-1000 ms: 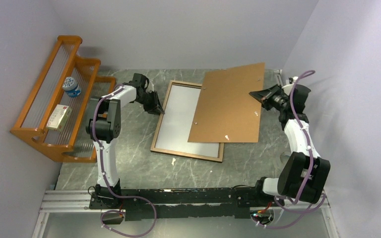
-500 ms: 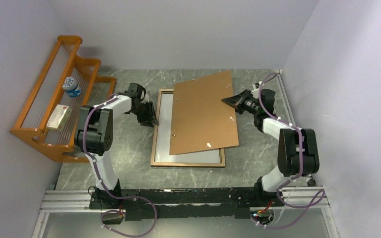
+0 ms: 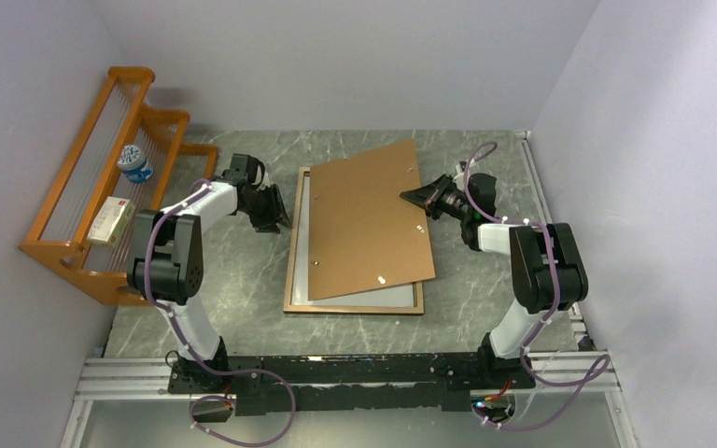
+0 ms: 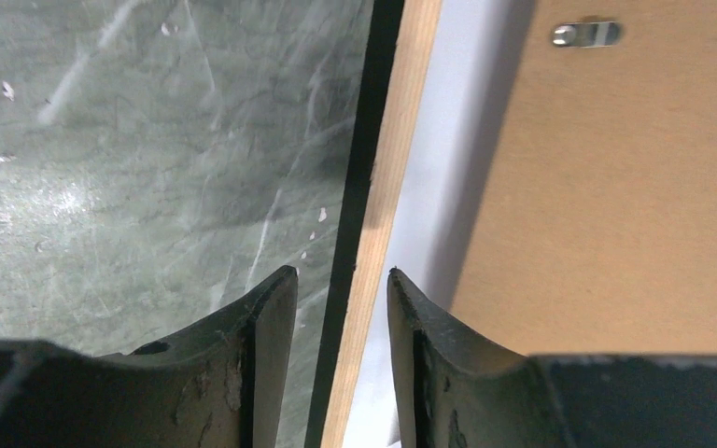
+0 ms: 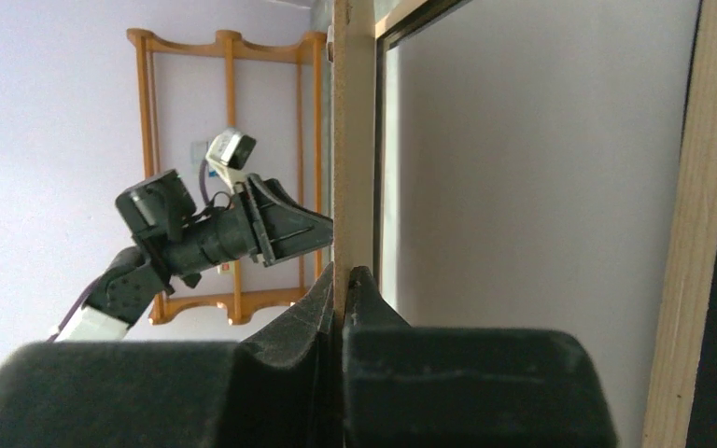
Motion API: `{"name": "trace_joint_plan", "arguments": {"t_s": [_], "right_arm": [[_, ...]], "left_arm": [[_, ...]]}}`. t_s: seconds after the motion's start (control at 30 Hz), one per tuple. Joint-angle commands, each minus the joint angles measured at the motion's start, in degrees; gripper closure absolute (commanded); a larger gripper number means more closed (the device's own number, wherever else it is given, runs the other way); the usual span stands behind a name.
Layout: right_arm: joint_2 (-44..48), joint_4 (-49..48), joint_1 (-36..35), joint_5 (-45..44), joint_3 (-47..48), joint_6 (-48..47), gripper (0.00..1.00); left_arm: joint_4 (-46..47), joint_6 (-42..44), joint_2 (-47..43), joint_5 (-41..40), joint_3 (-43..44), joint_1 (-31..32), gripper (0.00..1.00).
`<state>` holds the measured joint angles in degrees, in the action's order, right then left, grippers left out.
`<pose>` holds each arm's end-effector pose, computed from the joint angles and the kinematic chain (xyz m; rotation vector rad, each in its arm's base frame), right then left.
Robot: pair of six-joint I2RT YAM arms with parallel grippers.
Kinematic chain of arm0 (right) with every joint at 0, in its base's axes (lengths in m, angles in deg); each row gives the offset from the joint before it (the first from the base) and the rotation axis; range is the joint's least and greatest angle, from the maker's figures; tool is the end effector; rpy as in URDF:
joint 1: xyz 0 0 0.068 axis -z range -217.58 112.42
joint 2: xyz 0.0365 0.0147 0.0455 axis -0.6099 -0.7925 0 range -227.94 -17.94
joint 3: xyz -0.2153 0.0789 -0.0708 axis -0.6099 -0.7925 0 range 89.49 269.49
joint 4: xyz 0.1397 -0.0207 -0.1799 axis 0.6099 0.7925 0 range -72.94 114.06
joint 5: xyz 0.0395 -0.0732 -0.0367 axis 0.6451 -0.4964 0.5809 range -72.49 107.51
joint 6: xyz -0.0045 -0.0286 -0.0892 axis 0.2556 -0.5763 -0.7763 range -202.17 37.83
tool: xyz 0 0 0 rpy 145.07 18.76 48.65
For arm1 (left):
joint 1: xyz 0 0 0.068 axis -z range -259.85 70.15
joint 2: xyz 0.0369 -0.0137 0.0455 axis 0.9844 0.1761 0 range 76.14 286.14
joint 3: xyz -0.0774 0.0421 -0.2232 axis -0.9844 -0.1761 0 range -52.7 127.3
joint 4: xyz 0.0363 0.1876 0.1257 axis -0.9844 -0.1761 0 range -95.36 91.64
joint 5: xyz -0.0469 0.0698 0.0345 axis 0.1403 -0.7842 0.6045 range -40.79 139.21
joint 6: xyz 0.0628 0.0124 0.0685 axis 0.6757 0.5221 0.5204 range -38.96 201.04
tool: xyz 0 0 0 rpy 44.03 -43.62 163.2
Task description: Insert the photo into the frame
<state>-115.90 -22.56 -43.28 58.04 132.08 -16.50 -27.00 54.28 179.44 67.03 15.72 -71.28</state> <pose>0.3462 0.0898 0.1653 0.5119 1.9983 1.4731 0.3403 -0.0775 0.1282 -0.3324 2.7144 -0.6032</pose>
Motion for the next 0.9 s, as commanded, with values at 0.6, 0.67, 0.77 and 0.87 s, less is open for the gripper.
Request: {"name": "trace_joint_plan", "arguments": {"t_s": [0.6,0.67,0.77,0.87], "right_arm": [[-2.75,-9.45,-5.29,-8.22,-5.04,3.22,1.0],[-1.48,-10.06,-5.29,-8.21,-6.3,4.01,1.0],[0.01,-9.89,-5.3,-7.66,-7.09,5.18,1.0],[0.91,-9.84,-5.29,-7.05,-6.91,6.33,1.0]], "left_arm": [[5.96,-3.33,4.75,3.11,-2.97,-0.51,0.64],[5.9,-3.32,4.93,3.31,-2.9,-0.49,0.64],[5.58,-3.08,5.02,3.08,-2.81,-0.49,0.64],[5.29,-2.85,5.06,3.09,-2.57,-0.49,0.65]]}}
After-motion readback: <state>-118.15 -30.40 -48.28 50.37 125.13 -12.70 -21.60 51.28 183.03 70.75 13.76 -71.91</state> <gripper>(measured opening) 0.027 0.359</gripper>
